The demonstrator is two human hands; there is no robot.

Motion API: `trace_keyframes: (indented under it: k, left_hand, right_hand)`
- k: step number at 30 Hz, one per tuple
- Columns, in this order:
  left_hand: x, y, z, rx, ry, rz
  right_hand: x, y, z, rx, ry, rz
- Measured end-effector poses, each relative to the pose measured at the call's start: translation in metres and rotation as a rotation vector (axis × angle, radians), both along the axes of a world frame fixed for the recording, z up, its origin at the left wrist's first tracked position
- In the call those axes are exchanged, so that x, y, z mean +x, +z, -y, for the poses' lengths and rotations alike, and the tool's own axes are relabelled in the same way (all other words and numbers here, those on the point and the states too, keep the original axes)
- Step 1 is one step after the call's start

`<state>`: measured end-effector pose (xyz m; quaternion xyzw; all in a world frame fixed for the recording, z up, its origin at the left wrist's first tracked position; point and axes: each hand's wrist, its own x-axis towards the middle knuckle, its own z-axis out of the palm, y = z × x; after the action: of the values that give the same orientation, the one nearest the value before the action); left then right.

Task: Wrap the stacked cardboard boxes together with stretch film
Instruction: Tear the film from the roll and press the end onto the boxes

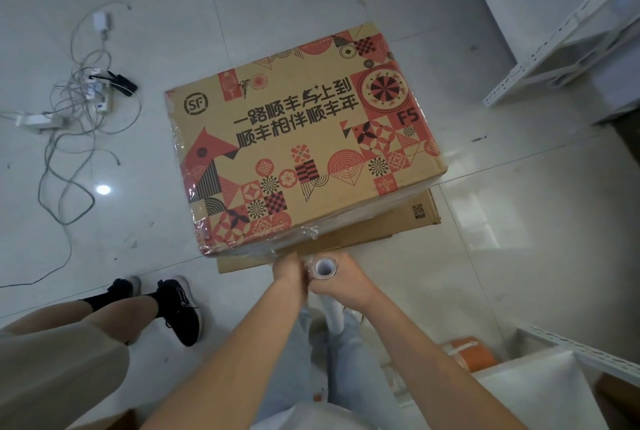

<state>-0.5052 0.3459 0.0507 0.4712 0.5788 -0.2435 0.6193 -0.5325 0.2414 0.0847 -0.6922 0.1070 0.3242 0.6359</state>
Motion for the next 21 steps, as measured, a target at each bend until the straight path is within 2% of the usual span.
trace_keyframes:
  k: [6, 12, 17, 21]
  left_hand:
    - [0.001, -0.006, -0.001, -0.005, -0.037, -0.024]
    - [0.002, -0.012, -0.009, -0.043, -0.101, -0.066]
    - [0.007, -0.011, -0.014, -0.082, -0.088, -0.02]
    - [0.009, -0.007, -0.013, -0.133, -0.047, 0.041]
  right_hand:
    - [0.013, -0.009, -0.005, -0.044, -0.058, -0.072]
    - [0.016, -0.012, -0.012, 0.048, -0.129, -0.221]
    - [0.02, -0.005, -0.019, 0.102, -0.125, -0.277]
    - [0.019, -0.002, -0.019, 0.175, -0.203, -0.283]
